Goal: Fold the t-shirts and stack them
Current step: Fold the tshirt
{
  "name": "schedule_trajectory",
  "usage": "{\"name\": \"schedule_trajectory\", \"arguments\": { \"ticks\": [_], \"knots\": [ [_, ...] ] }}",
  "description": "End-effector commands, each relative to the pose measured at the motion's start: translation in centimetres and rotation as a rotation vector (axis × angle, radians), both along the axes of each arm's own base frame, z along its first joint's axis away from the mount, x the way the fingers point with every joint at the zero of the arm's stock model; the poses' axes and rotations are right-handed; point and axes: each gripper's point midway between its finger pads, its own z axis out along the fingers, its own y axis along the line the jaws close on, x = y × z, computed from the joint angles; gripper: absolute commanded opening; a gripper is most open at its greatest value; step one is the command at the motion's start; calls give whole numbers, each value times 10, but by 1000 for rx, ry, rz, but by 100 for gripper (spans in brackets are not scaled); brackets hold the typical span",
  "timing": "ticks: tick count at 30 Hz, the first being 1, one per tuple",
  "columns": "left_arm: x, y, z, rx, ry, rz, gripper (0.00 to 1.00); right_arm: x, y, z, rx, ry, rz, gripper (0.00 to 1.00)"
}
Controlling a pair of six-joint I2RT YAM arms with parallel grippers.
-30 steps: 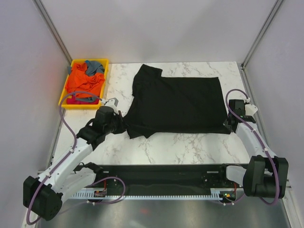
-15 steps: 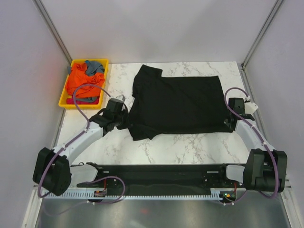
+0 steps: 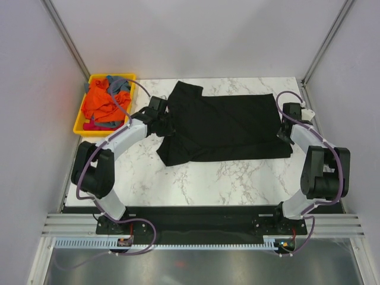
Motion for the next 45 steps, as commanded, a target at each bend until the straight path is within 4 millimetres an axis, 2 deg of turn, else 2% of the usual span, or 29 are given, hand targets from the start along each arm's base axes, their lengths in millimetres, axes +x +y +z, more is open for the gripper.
{"name": "schedule_trajectory", "arguments": {
  "ticks": [1,2,4,9,19,26,37,41,42,43,44,45],
  "knots": [
    [27,7,19,60,-58,11,2,24,-7,10,-16,-32,0,0],
    [30,8,15,68,-47,14,2,27,-7,9,-16,-29,3,0],
    [36,10,17,77,-52,31,2,32,-9,8,-26,-18,2,0],
    [49,18,7,75,-21,81,2,44,-15,15,-54,-29,-6,0],
    [75,19,8,118,-22,97,2,75,-15,9,-59,-8,69,0],
    [79,22,-3,154,4,96,2,96,-8,4,-51,-2,153,0],
    [78,31,-9,204,23,103,2,122,-7,-4,-60,2,225,0],
    [87,24,-5,196,6,65,2,132,-3,-3,-47,-12,249,0],
    [94,20,4,178,-14,54,2,133,-1,-6,-34,-9,249,1],
    [96,18,10,171,-28,42,3,134,-2,-3,-29,-11,237,4],
    [97,17,17,161,-36,41,17,137,-4,5,-34,-25,210,13],
    [100,16,28,146,-53,42,26,129,-5,8,-25,1,183,18]
  ]
}}
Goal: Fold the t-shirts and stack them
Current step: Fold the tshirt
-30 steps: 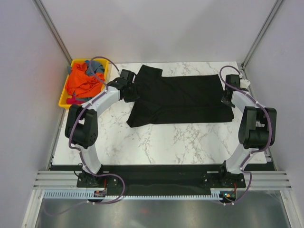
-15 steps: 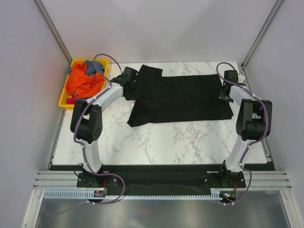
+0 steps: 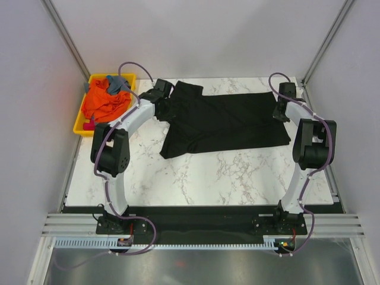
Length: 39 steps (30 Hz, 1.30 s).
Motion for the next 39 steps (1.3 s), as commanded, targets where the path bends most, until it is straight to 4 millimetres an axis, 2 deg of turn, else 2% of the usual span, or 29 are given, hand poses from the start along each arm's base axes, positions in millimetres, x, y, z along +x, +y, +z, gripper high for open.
{"name": "schedule_trajectory", "arguments": {
  "ticks": [1,2,3,4,5,7,8,9,14,19,25,29,32,35,36,38,39],
  "knots": [
    [16,-2,43,-22,-89,-29,34,5,-2,27,22,-33,-78,24],
    [12,0,59,-30,-113,-26,43,5,-3,35,27,-37,-99,31],
    [5,4,58,-23,-103,-20,45,-10,0,35,41,16,-114,33],
    [-1,6,61,-28,-102,-9,47,-16,1,35,56,38,-134,34],
    [-18,12,58,-27,-83,0,48,-31,2,33,62,95,-147,35],
    [-37,16,53,-55,-57,32,48,-44,-4,37,66,101,-184,35],
    [-55,22,40,-60,-20,39,48,-57,-5,28,75,125,-203,35],
    [-60,21,33,-84,-8,37,48,-60,-5,34,89,100,-204,35],
    [-97,36,-16,-133,113,104,47,-80,-14,28,125,112,-234,35],
    [-101,34,-38,-193,148,134,46,-85,-14,11,169,110,-265,36],
    [-104,32,-61,-203,182,158,46,-80,-16,-4,173,95,-276,36],
    [-105,33,-72,-197,192,165,46,-74,-18,-14,176,76,-284,36],
    [-104,33,-77,-187,200,165,43,-76,-17,-25,180,95,-291,36],
    [-103,38,-83,-161,205,169,28,-83,-20,-30,165,110,-305,35],
    [-103,40,-84,-148,205,174,15,-90,-23,-32,141,123,-320,32],
    [-103,51,-81,-91,197,197,3,-95,-26,-30,124,121,-332,19],
    [-102,55,-79,-74,189,205,2,-100,-27,-30,109,131,-338,14]
  ]
}}
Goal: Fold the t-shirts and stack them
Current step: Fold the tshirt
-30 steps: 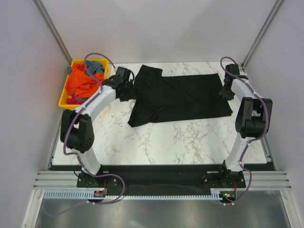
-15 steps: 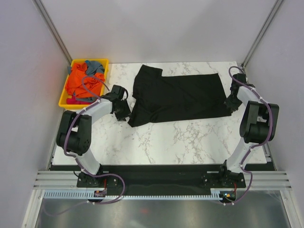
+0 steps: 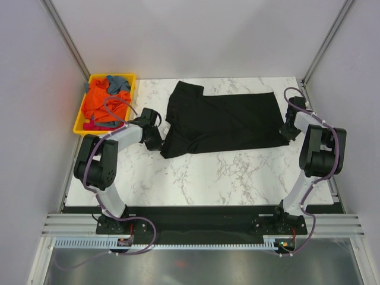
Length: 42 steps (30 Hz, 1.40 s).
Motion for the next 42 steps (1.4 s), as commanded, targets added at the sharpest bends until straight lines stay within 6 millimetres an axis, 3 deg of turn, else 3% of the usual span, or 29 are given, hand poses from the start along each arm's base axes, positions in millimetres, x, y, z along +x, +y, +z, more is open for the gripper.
{"name": "schedule_trajectory", "arguments": {
  "ticks": [1,4,9,12,13,15,19,20,22,23,24,27,42],
  "knots": [
    [5,18,0,96,-14,44,2,-15,-11,6,-61,9,-44,6],
    [4,27,16,141,-57,63,2,-26,-11,12,-69,4,-49,0],
    [12,22,49,96,-134,42,4,-39,-4,12,-46,2,-36,0],
    [31,15,72,39,-189,-2,30,-43,-3,11,-49,11,-25,0],
    [45,8,82,5,-219,-22,34,-43,-4,12,-56,13,-25,0],
    [62,11,93,-9,-250,-50,41,-43,-7,12,-72,18,-24,1],
    [106,4,116,-68,-336,-103,43,-40,-8,9,-65,26,-19,2],
    [118,1,103,-70,-336,-121,43,-39,-8,9,-64,25,-18,2],
    [139,-4,109,-89,-365,-154,40,-37,-9,9,-70,26,-15,2],
    [146,-8,90,-93,-340,-169,38,-36,-10,10,-73,24,-14,2],
    [157,-11,95,-102,-363,-182,38,-36,-10,10,-75,24,-13,2],
    [170,-17,78,-112,-350,-210,37,-34,-11,12,-77,19,-12,3],
    [168,-21,12,-121,-244,-221,37,-35,-15,15,-90,18,-21,3]
  ]
}}
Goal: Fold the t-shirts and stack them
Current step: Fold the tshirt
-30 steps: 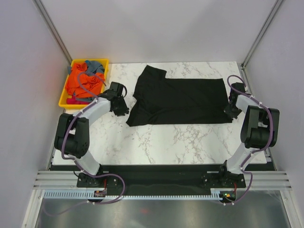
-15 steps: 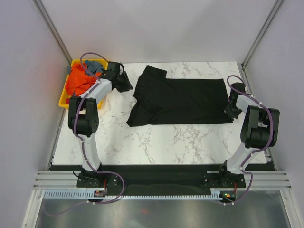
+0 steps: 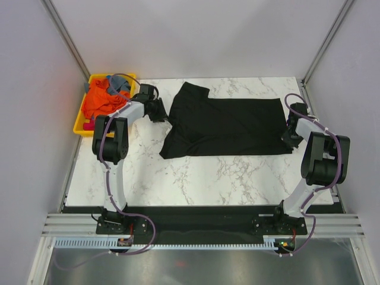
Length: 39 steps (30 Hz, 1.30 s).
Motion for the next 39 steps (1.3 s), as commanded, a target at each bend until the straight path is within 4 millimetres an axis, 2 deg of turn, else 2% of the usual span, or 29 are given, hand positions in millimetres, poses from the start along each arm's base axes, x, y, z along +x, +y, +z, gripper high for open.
{"name": "schedule_trajectory", "arguments": {
  "ticks": [1,4,10,11,14,18,19,20,21,22,23,28,30,31,32,34,35,36,37,38,39],
  "knots": [
    [12,-8,0,-10,-44,-53,37,8,-10,11,-39,-23,-11,3],
    [13,-9,-6,-14,-37,-55,36,8,-10,10,-39,-22,-12,3],
    [16,-14,-13,-34,-29,-72,26,8,-11,10,-42,-21,-12,2],
    [18,-15,-13,-35,-31,-74,17,8,-11,10,-43,-21,-13,3],
    [25,-6,-6,11,-54,-46,2,7,-14,10,-57,-17,-20,2],
    [52,23,21,170,-135,33,2,1,-20,9,-71,-4,-45,1],
    [54,25,20,188,-133,34,2,1,-22,9,-75,-4,-50,1],
    [66,25,32,193,-166,35,2,-1,-23,9,-80,-1,-53,1],
    [70,26,36,207,-177,26,2,-1,-24,9,-83,1,-53,1],
    [70,26,29,218,-154,17,2,-1,-24,9,-83,0,-56,1],
    [78,25,39,220,-180,11,2,-1,-26,10,-90,0,-59,1],
    [84,28,38,263,-188,-35,3,1,-27,10,-93,-1,-58,1],
    [84,33,41,290,-185,-31,9,3,-25,11,-82,-8,-52,1],
    [83,35,42,299,-178,-25,13,4,-25,11,-79,-10,-51,2],
    [78,36,51,302,-174,-21,25,4,-24,12,-74,-13,-49,3],
    [70,38,63,298,-169,6,33,6,-22,14,-64,-22,-46,5],
    [59,41,58,304,-139,14,37,7,-22,17,-61,-30,-50,6],
    [50,41,80,305,-156,48,39,7,-21,18,-57,-31,-50,6],
    [40,40,83,303,-150,49,40,8,-20,19,-51,-38,-48,7],
    [20,41,66,313,-94,45,40,8,-19,20,-46,-42,-46,7],
    [7,34,85,268,-105,66,40,8,-18,21,-41,-42,-46,7]
  ]
}}
